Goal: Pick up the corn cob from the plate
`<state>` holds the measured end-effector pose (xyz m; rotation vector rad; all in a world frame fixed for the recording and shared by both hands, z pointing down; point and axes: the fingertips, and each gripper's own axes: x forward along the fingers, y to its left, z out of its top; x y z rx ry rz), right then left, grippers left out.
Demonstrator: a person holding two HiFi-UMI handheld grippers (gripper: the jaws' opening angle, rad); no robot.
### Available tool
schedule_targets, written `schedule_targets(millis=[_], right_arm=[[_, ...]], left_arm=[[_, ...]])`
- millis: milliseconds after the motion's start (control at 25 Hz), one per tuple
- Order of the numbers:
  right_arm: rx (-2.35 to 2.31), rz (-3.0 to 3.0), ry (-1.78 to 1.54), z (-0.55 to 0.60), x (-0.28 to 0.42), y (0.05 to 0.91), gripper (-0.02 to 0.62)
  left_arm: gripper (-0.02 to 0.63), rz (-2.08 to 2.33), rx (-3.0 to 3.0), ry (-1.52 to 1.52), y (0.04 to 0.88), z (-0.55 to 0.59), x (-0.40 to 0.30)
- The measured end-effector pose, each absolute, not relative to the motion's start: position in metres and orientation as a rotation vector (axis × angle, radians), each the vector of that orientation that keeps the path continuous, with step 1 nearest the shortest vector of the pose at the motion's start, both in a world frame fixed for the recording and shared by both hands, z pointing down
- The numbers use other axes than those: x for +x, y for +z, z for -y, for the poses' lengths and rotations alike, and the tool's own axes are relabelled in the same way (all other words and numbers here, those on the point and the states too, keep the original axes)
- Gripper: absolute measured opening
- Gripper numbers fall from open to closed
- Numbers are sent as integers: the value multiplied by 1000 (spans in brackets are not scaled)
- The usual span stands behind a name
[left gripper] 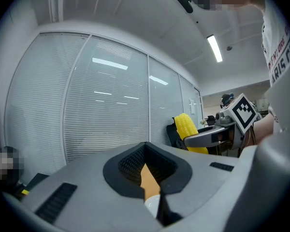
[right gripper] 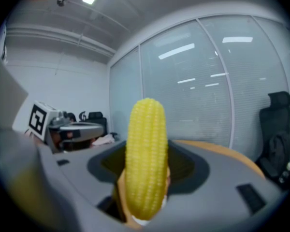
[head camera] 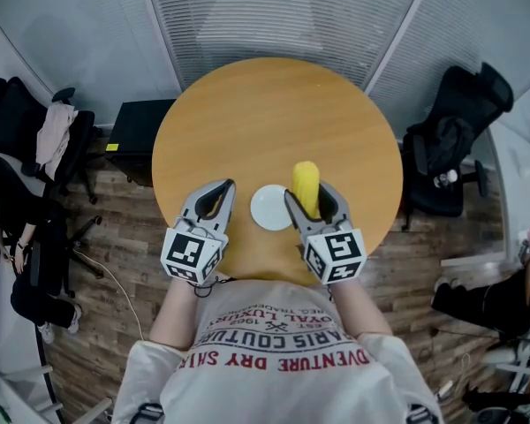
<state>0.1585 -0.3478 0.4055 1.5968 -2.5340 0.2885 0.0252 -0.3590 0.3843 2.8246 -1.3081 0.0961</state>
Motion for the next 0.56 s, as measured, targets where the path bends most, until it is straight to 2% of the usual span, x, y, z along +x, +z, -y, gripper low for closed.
schedule_targets(millis=[560], right_arm=[[1599, 2525, 303, 345, 149, 406, 267]], left_arm=[[32, 1314, 2813, 93, 383, 355, 14]])
